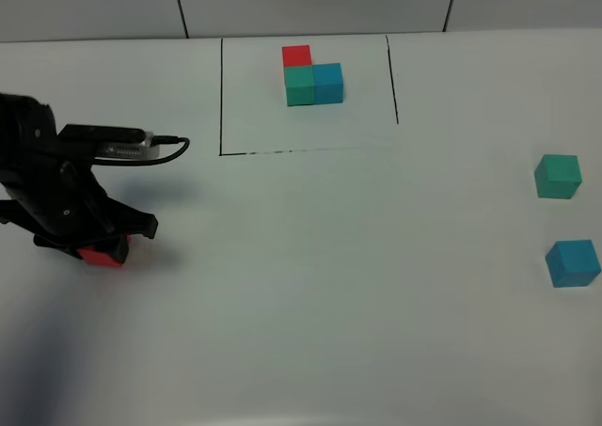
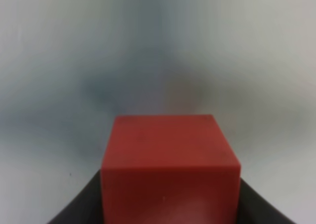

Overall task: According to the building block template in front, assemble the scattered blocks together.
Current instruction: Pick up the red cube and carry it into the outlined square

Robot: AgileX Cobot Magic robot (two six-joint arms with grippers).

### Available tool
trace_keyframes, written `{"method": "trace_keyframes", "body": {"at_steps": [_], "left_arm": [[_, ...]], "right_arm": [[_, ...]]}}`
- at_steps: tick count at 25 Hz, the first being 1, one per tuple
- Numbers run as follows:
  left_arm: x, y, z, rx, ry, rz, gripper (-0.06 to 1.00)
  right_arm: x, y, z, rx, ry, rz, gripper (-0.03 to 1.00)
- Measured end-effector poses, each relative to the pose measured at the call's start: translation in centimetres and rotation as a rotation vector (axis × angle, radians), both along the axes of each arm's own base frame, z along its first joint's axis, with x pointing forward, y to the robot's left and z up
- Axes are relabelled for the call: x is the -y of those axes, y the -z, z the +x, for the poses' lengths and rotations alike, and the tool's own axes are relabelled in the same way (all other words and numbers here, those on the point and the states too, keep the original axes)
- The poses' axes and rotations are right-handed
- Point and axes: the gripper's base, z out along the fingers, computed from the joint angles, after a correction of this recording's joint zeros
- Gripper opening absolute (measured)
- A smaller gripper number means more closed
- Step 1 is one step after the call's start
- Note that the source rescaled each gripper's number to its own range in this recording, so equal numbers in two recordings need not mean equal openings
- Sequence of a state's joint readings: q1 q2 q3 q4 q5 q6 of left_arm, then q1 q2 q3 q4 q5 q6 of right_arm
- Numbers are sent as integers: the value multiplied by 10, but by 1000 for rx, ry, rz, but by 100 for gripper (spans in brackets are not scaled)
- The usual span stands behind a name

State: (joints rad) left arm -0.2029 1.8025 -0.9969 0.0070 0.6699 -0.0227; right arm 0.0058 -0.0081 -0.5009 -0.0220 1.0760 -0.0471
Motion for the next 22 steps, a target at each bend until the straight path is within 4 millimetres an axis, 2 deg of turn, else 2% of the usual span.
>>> {"method": "trace_keyframes", "body": {"at_steps": [5, 8, 15, 22], "left_arm": [[19, -28, 19, 12, 215, 14, 1], [34, -35, 33, 11, 364, 29, 1], [93, -31, 62, 7, 739, 123, 1], [148, -30, 79, -17, 1031, 165, 1]], "right_arm": [[0, 0, 0, 0, 0, 0, 86], [0, 0, 0, 0, 0, 0, 86], [0, 0, 0, 0, 0, 0, 86], [0, 0, 0, 0, 0, 1, 86]]}}
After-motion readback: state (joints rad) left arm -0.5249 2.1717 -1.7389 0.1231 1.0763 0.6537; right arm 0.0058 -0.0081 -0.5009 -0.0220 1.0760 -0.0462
